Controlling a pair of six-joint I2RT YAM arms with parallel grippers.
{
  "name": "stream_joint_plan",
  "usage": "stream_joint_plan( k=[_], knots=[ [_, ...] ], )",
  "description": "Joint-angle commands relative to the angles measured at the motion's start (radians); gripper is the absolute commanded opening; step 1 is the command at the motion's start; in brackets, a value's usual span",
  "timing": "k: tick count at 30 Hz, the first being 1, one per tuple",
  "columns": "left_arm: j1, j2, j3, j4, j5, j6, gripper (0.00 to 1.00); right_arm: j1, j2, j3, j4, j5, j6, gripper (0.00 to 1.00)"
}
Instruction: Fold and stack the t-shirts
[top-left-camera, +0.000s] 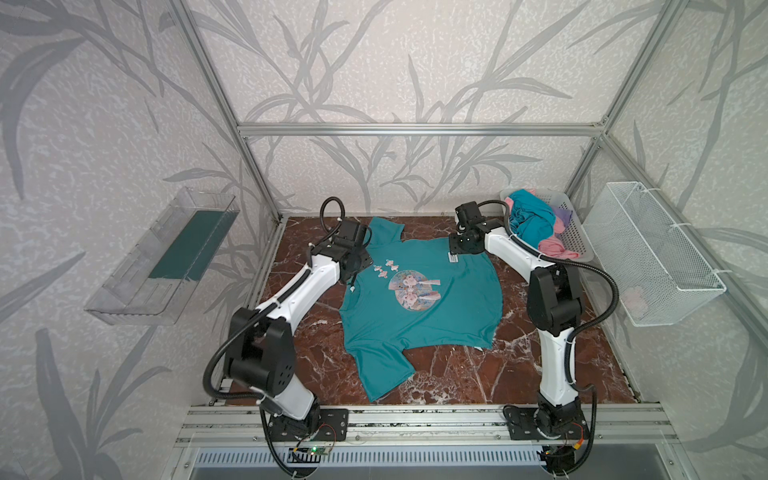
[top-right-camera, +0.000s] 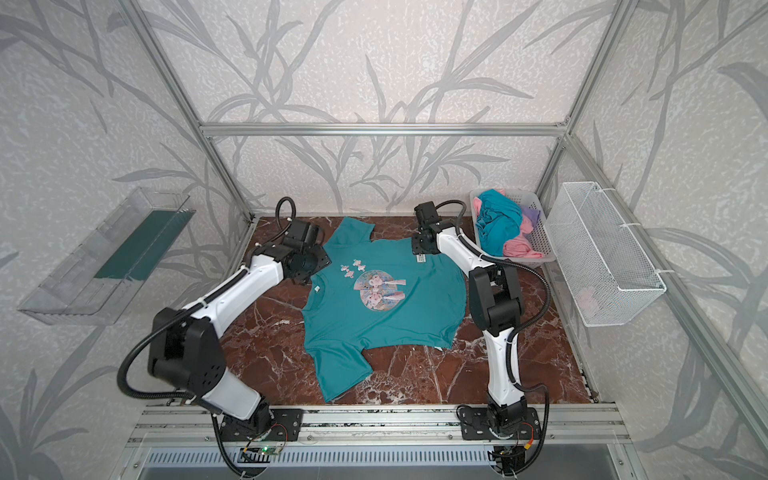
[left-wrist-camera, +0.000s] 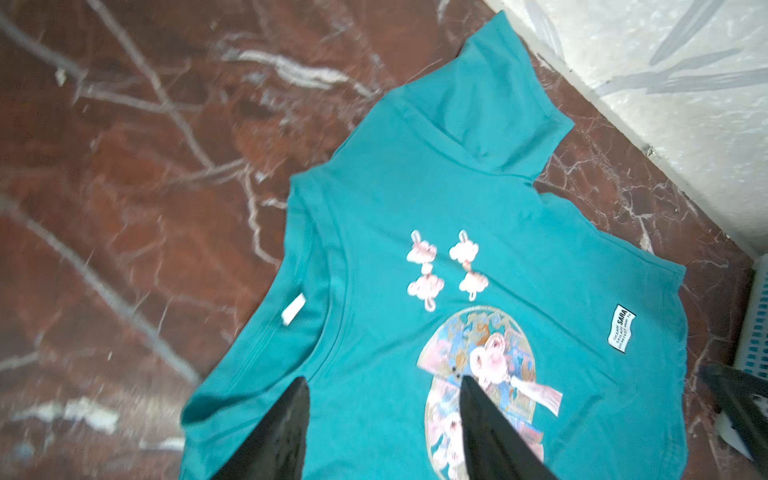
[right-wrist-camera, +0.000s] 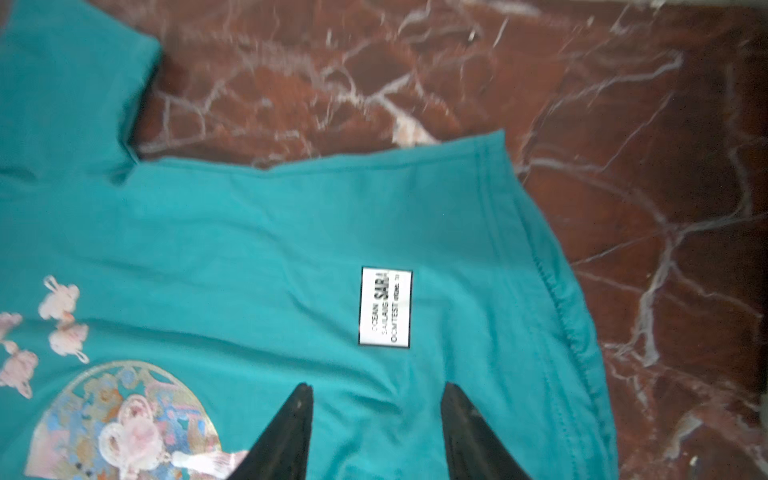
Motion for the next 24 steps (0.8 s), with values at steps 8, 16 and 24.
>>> stream_joint_plan(
  k=[8, 16, 24],
  knots=[
    [0.09, 0.529, 0.635, -0.113, 0.151, 0.226, 0.76, -0.092, 0.238, 0.407, -0.237, -0.036, -0.056, 0.75],
    [0.123, 0.734, 0.849, -0.078, 0.194, 0.307, 0.81, -0.122, 0.542, 0.859, -0.426, -0.09, -0.043, 0.75],
    [0.135, 0.864, 0.959, -0.036, 0.281, 0.325, 0.81, -0.168, 0.581, 0.82, -0.344, -0.193, 0.041, 0.56]
  ],
)
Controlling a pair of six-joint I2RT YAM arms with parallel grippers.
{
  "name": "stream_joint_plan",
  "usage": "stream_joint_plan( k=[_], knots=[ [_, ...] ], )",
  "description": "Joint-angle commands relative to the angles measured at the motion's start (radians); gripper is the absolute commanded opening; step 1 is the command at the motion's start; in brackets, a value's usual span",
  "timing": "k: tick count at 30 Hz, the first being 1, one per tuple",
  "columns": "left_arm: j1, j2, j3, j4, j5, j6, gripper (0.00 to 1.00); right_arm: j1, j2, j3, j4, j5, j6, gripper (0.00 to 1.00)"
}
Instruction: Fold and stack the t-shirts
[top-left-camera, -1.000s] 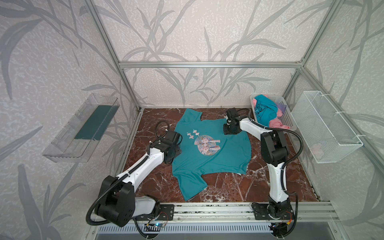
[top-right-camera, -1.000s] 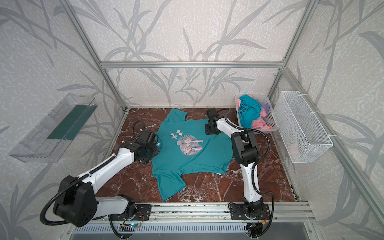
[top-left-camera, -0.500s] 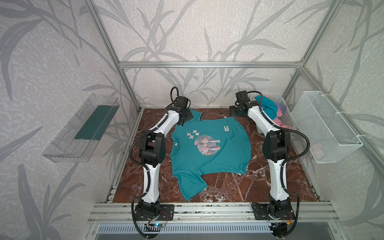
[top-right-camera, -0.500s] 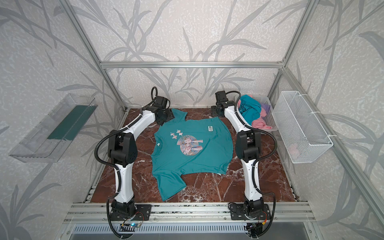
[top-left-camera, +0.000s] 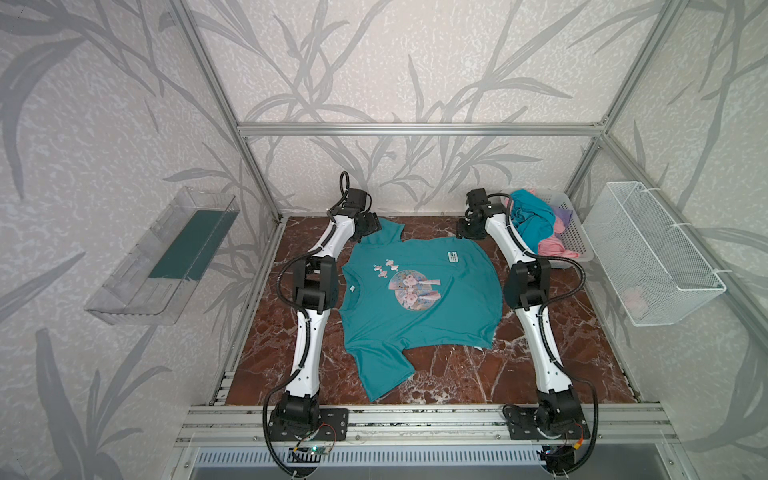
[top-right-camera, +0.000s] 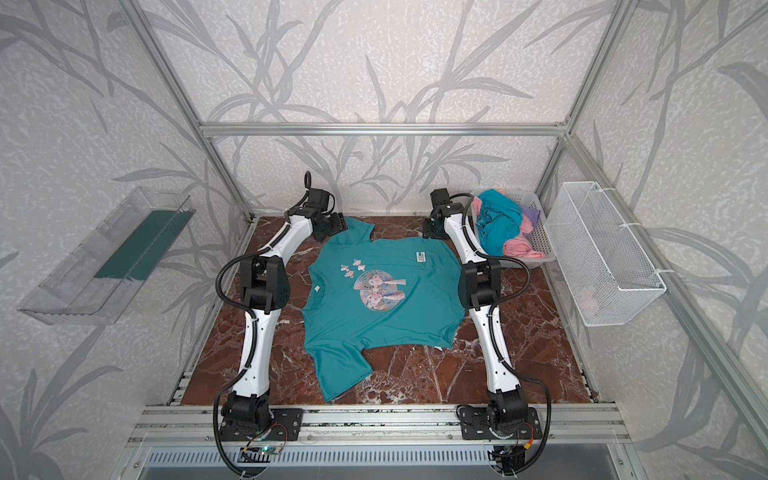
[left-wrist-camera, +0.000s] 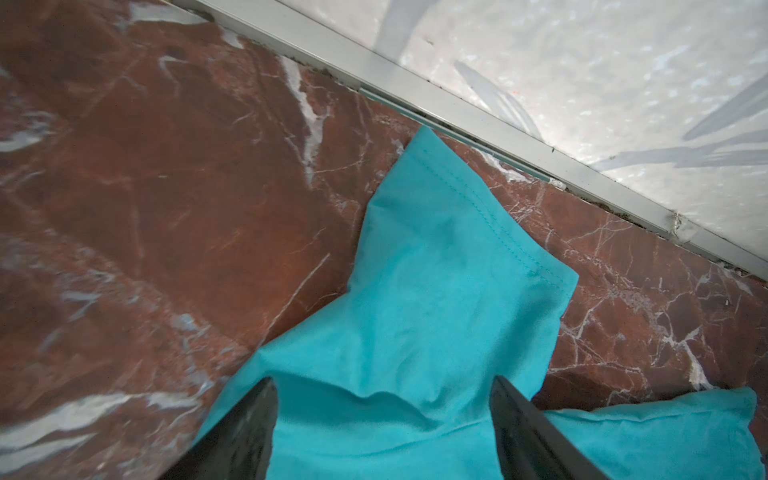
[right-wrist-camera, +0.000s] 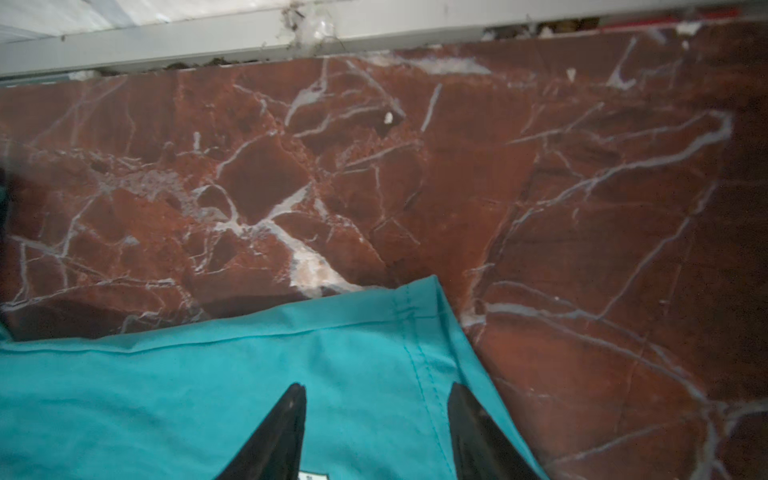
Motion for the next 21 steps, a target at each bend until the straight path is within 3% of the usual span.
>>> stream_joint_plan(
  k=[1, 6, 13, 21],
  knots=[
    [-0.001, 0.049, 0.054, 0.018, 0.052, 0.029, 0.82, -0.018, 0.008, -0.008, 0.011, -0.044, 0.034, 0.56],
    [0.004, 0.126, 0.139, 0.003, 0.018, 0.043, 0.83, -0.02, 0.025, -0.002, 0.012, -0.034, 0.03, 0.62],
    [0.013, 0.222, 0.251, -0.028, -0.017, 0.077, 0.81, -0.02, 0.056, 0.001, 0.024, -0.045, 0.05, 0.62],
    [0.014, 0.239, 0.248, -0.003, 0.018, 0.072, 0.59, -0.02, 0.103, 0.035, 0.064, -0.085, 0.093, 0.5]
  ],
)
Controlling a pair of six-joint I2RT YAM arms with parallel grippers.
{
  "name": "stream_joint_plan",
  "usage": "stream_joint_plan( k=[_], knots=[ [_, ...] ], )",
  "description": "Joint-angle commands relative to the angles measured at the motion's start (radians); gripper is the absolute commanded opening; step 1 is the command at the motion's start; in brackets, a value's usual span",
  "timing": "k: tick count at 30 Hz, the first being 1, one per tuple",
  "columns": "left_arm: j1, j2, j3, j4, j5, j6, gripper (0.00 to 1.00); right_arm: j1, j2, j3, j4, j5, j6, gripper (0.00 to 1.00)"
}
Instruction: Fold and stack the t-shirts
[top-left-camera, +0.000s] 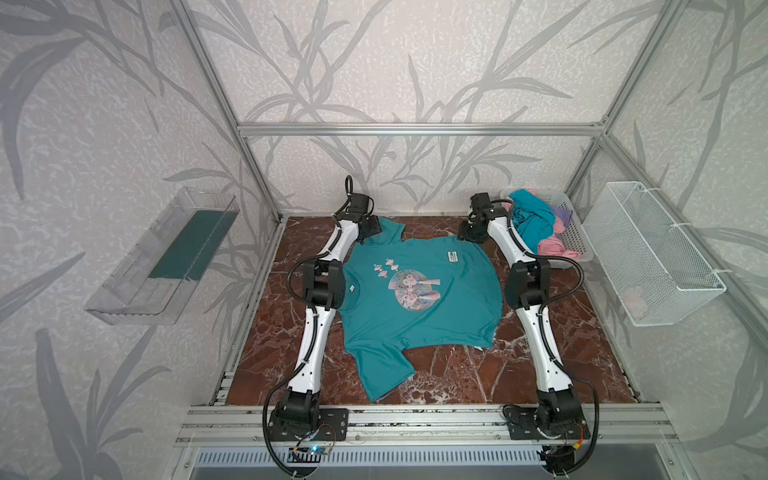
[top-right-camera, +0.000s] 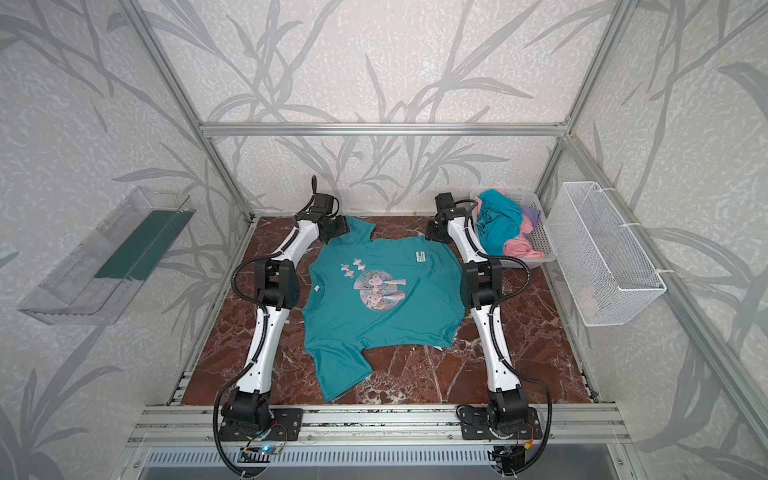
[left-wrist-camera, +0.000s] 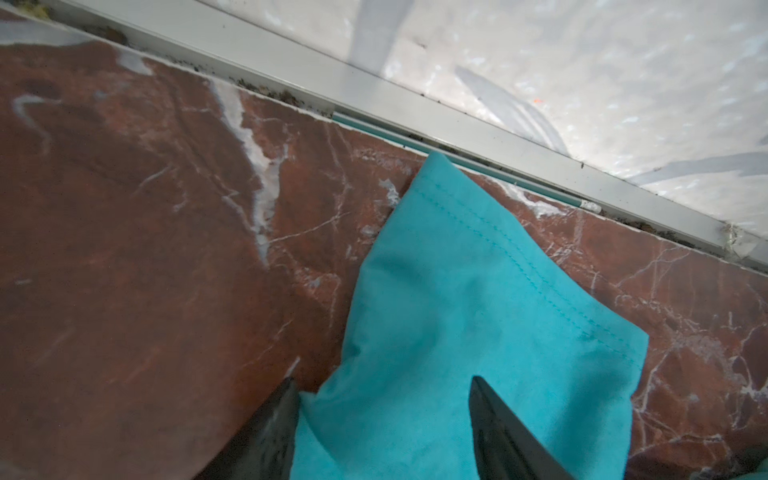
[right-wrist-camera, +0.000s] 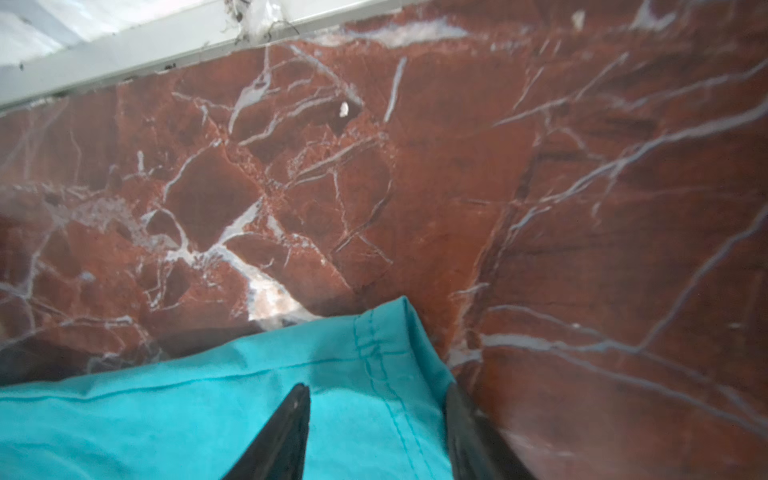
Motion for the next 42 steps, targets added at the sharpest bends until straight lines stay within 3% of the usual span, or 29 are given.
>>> stream_joint_plan(
  k=[1, 3, 7, 9, 16, 26, 31, 38, 42],
  knots=[
    [0.005, 0.031, 0.009, -0.009, 0.024, 0.011, 0.56, 0.001, 0.047, 0.023, 0.021, -0.031, 0.029, 0.45],
    [0.007, 0.03, -0.006, 0.006, 0.049, 0.003, 0.48, 0.001, 0.054, 0.027, 0.043, -0.036, 0.038, 0.32],
    [0.017, 0.029, -0.011, 0.016, 0.077, -0.017, 0.09, 0.0, 0.06, 0.031, 0.072, -0.027, 0.042, 0.12],
    [0.023, 0.019, -0.011, 0.016, 0.077, -0.021, 0.0, 0.0, 0.053, 0.029, 0.075, -0.004, 0.037, 0.05],
    [0.062, -0.065, -0.017, 0.015, 0.076, -0.024, 0.0, -0.005, -0.05, -0.082, 0.136, 0.12, -0.007, 0.0],
    [0.065, -0.213, -0.129, 0.06, 0.121, -0.039, 0.0, -0.004, -0.299, -0.484, 0.468, 0.071, -0.035, 0.0],
    [0.057, -0.371, -0.359, 0.14, 0.133, -0.047, 0.0, 0.0, -0.443, -0.727, 0.665, 0.074, -0.029, 0.0],
    [0.038, -0.643, -0.832, 0.339, 0.111, -0.112, 0.0, -0.001, -0.588, -0.97, 0.784, 0.061, 0.004, 0.0],
    [0.038, -0.756, -1.026, 0.391, 0.079, -0.145, 0.0, 0.0, -0.668, -1.104, 0.839, 0.071, 0.024, 0.0]
  ],
)
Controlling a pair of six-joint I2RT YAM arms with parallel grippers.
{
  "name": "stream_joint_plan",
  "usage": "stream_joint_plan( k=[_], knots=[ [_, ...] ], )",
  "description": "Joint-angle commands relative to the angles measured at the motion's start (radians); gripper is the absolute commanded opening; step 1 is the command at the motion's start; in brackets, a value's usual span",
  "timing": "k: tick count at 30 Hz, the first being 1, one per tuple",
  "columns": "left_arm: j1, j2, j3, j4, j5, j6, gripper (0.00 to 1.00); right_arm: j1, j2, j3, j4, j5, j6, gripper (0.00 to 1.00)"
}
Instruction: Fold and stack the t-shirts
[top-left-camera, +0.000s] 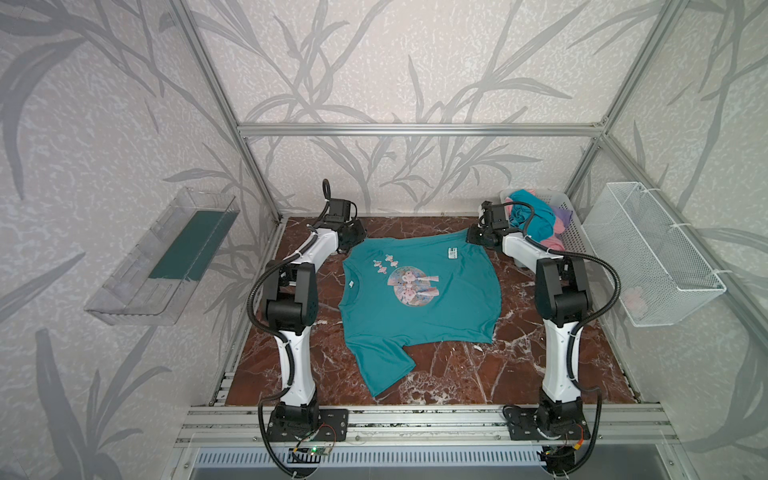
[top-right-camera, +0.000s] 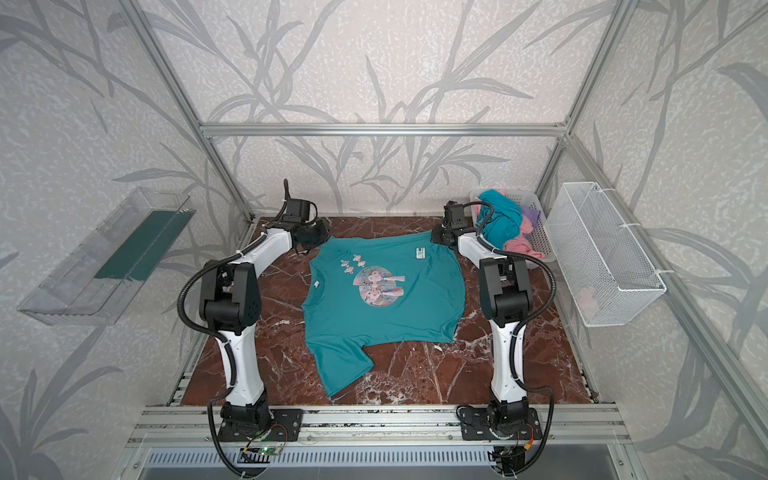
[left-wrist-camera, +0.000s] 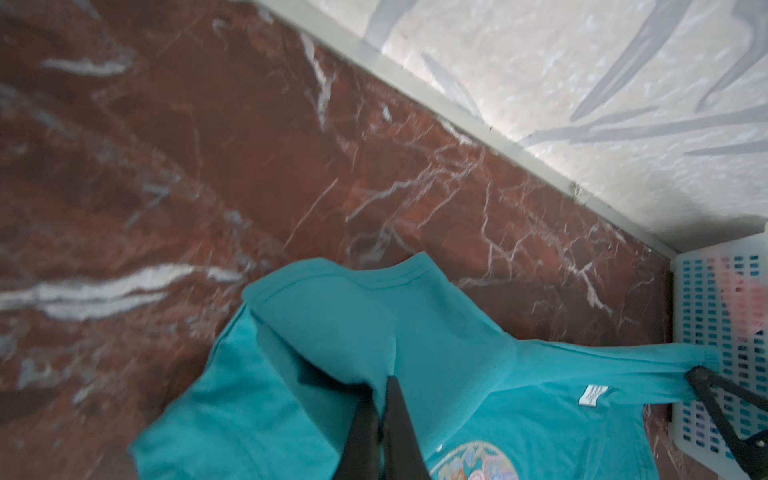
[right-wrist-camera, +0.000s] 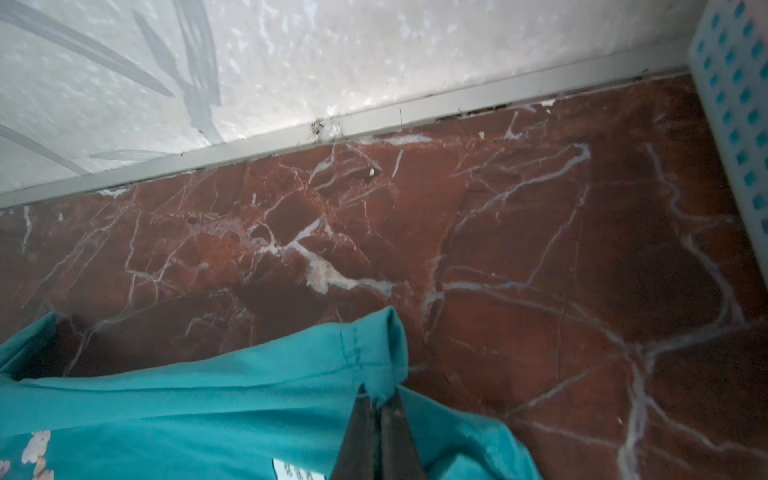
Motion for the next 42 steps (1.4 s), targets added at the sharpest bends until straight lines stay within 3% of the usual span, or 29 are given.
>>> stream_joint_plan(
  k=[1, 16, 23, 26, 35, 40, 42],
  knots=[
    [-0.004, -0.094, -0.121, 0.082, -0.036, -0.041, 0.0, -0.002, -0.083, -0.089, 0.083, 0.007, 0.026, 0.0],
    [-0.018, -0.363, -0.442, 0.016, -0.065, -0.068, 0.0, 0.0, -0.259, -0.395, 0.131, 0.005, 0.042, 0.0],
    [-0.094, -0.446, -0.594, 0.007, -0.096, -0.102, 0.0, 0.003, -0.284, -0.459, 0.129, 0.003, 0.04, 0.0],
    [-0.143, -0.421, -0.637, 0.019, -0.097, -0.135, 0.0, 0.008, -0.285, -0.485, 0.125, -0.013, 0.048, 0.08],
    [-0.205, -0.442, -0.637, -0.076, -0.179, -0.14, 0.2, 0.012, -0.381, -0.592, 0.106, 0.034, 0.046, 0.36],
    [-0.205, -0.517, -0.516, -0.283, -0.38, -0.118, 0.22, 0.017, -0.54, -0.648, 0.036, 0.16, 0.058, 0.39],
    [-0.207, -0.52, -0.468, -0.296, -0.433, -0.097, 0.25, 0.036, -0.575, -0.651, 0.061, 0.191, 0.032, 0.35]
  ],
)
